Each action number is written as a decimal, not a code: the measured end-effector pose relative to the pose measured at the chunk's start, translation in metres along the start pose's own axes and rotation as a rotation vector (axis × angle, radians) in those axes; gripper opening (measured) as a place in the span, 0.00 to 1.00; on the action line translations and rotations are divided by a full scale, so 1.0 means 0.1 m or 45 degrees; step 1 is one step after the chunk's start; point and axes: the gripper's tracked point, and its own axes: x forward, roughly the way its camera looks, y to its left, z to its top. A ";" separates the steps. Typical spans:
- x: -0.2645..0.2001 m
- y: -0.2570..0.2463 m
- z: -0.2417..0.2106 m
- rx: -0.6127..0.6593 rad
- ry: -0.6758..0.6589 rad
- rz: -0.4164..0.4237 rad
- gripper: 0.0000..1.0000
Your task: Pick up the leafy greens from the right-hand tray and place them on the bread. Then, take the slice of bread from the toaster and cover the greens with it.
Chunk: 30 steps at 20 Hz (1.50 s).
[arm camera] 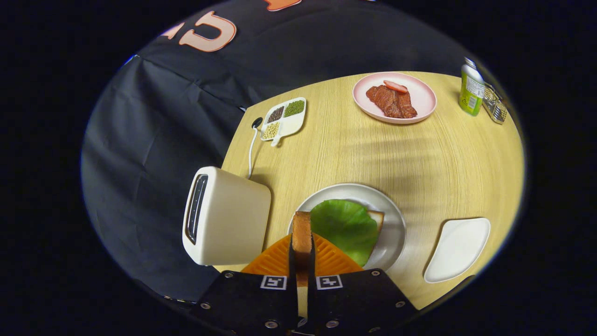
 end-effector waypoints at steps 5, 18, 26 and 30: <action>0.09 -0.29 0.00 0.041 0.012 -0.015 0.09; 0.22 -0.91 0.01 0.022 0.019 -0.187 0.45; -0.50 -1.07 0.16 0.033 -0.143 -0.277 0.81; -1.21 -1.25 0.36 -0.053 -0.344 -0.422 0.99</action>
